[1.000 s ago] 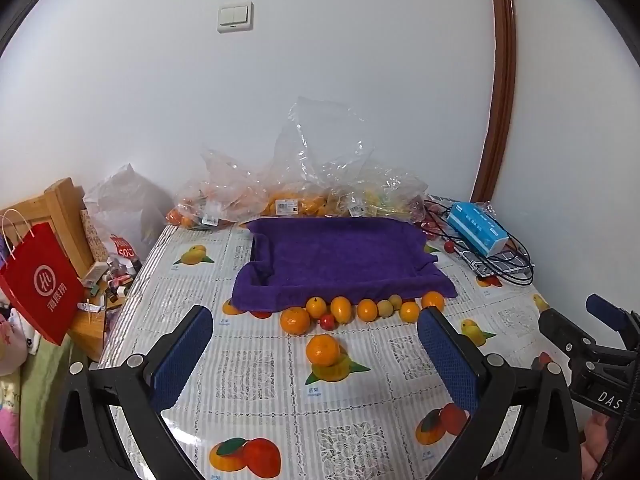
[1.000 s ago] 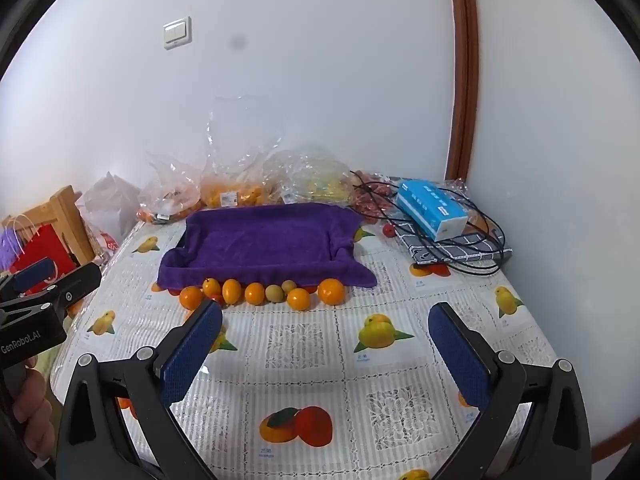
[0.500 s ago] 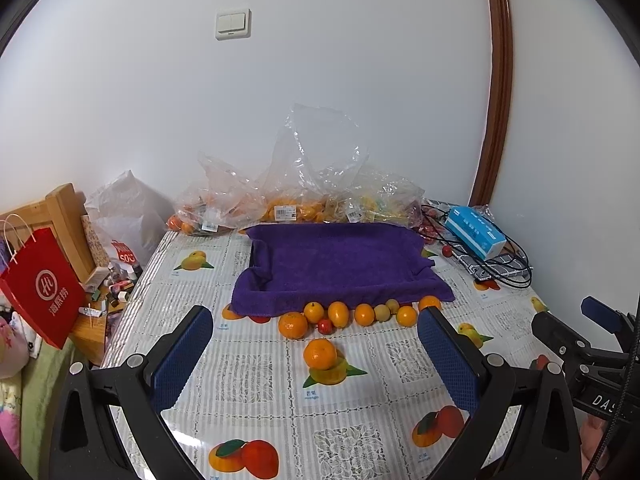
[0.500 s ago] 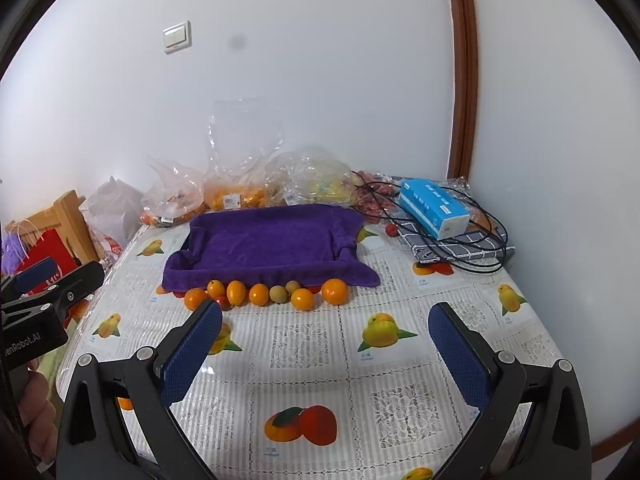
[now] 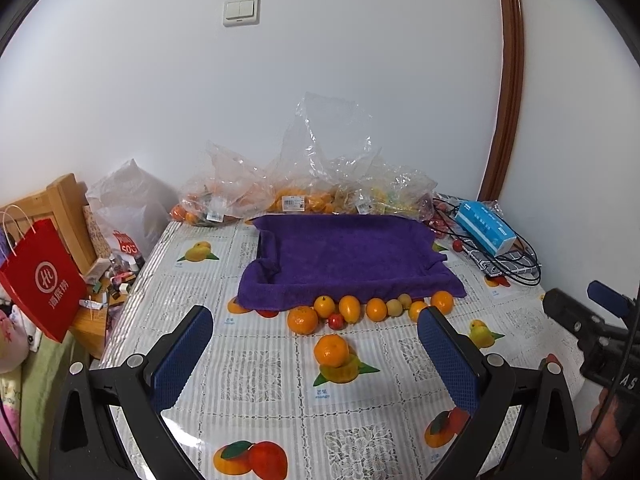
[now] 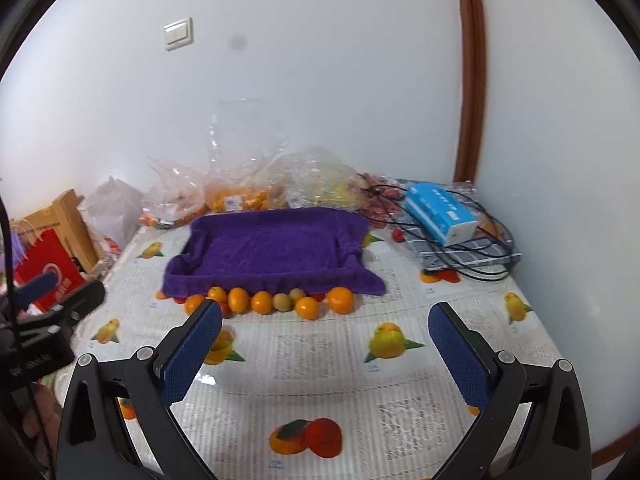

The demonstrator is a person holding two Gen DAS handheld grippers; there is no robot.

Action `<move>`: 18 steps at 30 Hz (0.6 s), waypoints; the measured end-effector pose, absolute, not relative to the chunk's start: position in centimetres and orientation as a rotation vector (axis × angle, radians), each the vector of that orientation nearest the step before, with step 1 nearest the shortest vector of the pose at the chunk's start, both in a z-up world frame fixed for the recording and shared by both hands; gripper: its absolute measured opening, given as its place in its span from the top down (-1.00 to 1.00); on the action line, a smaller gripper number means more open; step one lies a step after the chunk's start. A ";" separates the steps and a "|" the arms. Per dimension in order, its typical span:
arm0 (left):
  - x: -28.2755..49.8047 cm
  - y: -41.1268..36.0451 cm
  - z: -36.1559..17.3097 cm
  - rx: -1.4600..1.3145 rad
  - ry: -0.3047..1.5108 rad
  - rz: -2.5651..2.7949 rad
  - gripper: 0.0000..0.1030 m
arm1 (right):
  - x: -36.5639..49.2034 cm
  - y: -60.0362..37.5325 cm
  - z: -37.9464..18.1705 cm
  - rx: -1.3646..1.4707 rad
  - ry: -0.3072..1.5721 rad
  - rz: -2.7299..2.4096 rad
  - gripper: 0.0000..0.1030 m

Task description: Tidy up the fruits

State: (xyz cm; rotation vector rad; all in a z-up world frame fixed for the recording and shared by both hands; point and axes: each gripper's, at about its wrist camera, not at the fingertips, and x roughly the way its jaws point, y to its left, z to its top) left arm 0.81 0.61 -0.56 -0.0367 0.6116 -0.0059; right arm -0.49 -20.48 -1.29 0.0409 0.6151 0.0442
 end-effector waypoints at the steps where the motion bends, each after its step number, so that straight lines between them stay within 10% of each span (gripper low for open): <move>1: 0.9 0.7 -0.7 -0.036 0.614 -0.005 -0.99 | -0.4 -20.4 -1.2 0.047 0.612 0.059 -0.99; 18: 2.3 1.2 -1.9 0.028 0.632 -0.011 -0.99 | 0.8 -19.3 -2.0 0.095 0.623 0.088 -0.99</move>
